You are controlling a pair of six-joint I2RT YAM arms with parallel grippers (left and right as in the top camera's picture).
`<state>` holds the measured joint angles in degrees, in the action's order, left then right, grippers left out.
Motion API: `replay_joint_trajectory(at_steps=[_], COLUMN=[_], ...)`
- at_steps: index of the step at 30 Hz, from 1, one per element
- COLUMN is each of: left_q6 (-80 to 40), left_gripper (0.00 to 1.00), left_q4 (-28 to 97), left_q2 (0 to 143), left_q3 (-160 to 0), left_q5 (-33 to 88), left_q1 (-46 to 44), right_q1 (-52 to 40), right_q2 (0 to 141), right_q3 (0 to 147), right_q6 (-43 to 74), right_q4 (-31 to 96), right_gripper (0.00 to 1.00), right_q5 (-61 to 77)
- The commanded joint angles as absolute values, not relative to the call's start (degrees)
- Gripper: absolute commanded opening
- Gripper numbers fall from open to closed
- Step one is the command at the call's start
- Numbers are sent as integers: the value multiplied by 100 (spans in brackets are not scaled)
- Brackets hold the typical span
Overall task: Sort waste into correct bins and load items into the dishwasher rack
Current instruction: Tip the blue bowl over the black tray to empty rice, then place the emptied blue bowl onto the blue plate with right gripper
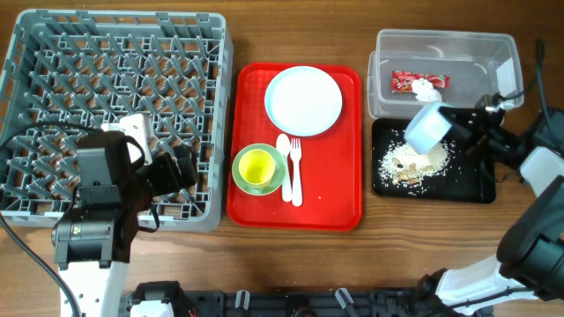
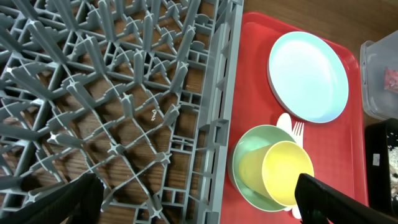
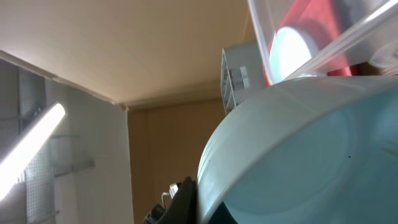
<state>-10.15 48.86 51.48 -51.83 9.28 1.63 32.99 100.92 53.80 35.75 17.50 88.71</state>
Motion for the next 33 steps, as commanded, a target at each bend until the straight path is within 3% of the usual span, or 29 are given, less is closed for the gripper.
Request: replay_joint_trajectory(at_steps=[1, 17, 28, 33], left_q6=[-961, -961, -961, -963], left_gripper=[100, 100, 100, 100], left_q4=[4869, 4869, 4866, 4866], left_q2=[5140, 5140, 5140, 5140], left_q3=[-5273, -5273, -5273, -5273], left_q5=[993, 993, 993, 993], left_q1=[139, 139, 139, 139], right_q1=[2849, 499, -1094, -2036], right_q2=[9708, 8119, 8121, 8121], right_q3=[5376, 5765, 6237, 6510], right_q6=[3520, 3361, 1133, -523], right_q4=[1739, 1424, 2477, 2775], right_gripper=[4, 4, 4, 4], right_q5=[8753, 5959, 2429, 941])
